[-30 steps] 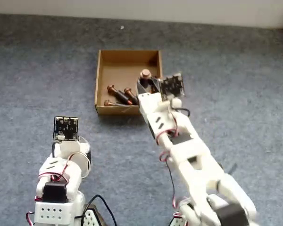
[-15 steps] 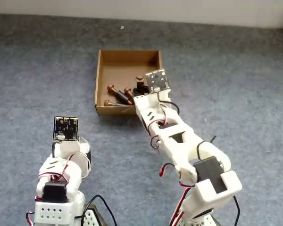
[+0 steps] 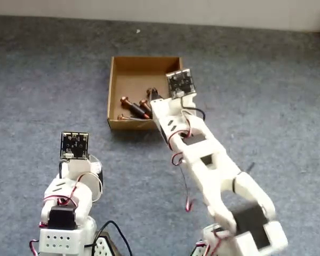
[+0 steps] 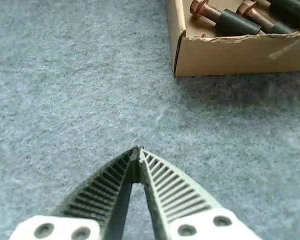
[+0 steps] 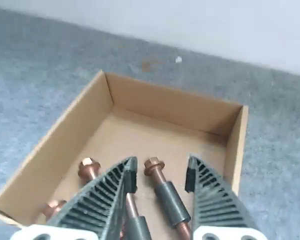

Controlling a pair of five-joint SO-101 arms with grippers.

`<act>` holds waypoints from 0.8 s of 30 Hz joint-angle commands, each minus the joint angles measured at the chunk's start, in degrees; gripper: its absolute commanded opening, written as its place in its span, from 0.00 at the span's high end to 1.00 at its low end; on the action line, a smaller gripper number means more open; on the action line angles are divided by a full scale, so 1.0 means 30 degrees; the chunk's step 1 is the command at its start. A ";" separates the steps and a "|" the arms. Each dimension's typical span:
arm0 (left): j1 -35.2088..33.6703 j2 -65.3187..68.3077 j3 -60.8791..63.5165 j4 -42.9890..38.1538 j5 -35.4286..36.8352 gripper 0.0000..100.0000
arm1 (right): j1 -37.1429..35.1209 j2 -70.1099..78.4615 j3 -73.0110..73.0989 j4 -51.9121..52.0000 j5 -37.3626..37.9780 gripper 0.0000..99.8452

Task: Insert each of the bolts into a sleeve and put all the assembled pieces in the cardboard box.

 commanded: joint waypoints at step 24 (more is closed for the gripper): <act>-0.0161 -0.0073 0.0366 0.0117 0.0176 0.99 | 0.0864 -2.6945 1.2821 1.2615 -0.0234 0.86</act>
